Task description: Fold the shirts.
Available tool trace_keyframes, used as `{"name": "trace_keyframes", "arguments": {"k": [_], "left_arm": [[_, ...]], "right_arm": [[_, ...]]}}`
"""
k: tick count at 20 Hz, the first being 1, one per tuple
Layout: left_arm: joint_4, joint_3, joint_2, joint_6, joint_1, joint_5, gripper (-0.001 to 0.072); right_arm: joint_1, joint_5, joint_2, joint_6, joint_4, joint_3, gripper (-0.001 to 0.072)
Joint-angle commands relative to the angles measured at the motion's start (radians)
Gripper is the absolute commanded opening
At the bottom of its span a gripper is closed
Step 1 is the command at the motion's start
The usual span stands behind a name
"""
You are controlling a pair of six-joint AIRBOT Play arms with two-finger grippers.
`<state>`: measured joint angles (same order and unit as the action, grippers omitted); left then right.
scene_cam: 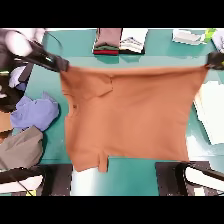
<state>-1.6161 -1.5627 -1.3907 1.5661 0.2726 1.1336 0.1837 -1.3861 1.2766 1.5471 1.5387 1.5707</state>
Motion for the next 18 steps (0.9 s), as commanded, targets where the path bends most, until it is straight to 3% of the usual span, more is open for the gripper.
{"name": "trace_keyframes", "arguments": {"k": [1,6,9,12,18], "left_arm": [[0.002,0.035,-0.174,0.005,-0.022,-0.187,0.0028],[0.031,-0.05,-0.209,-0.019,-0.08,-0.167,0.0028],[0.056,-0.079,-0.209,-0.105,-0.079,-0.005,0.0028],[0.074,-0.018,-0.209,-0.135,-0.079,0.153,0.0028],[0.22,0.171,-0.209,-0.134,-0.079,0.036,0.0028]], "right_arm": [[0.0,0.065,0.181,-0.005,-0.004,-0.055,0.0021],[0.0,0.061,0.307,-0.007,-0.062,0.125,0.0022],[0.0,0.027,0.289,-0.012,-0.062,0.138,0.0022],[0.001,0.053,0.22,-0.013,-0.034,0.002,0.0022],[0.0,0.155,0.148,-0.011,-0.039,-0.314,0.0023]]}}
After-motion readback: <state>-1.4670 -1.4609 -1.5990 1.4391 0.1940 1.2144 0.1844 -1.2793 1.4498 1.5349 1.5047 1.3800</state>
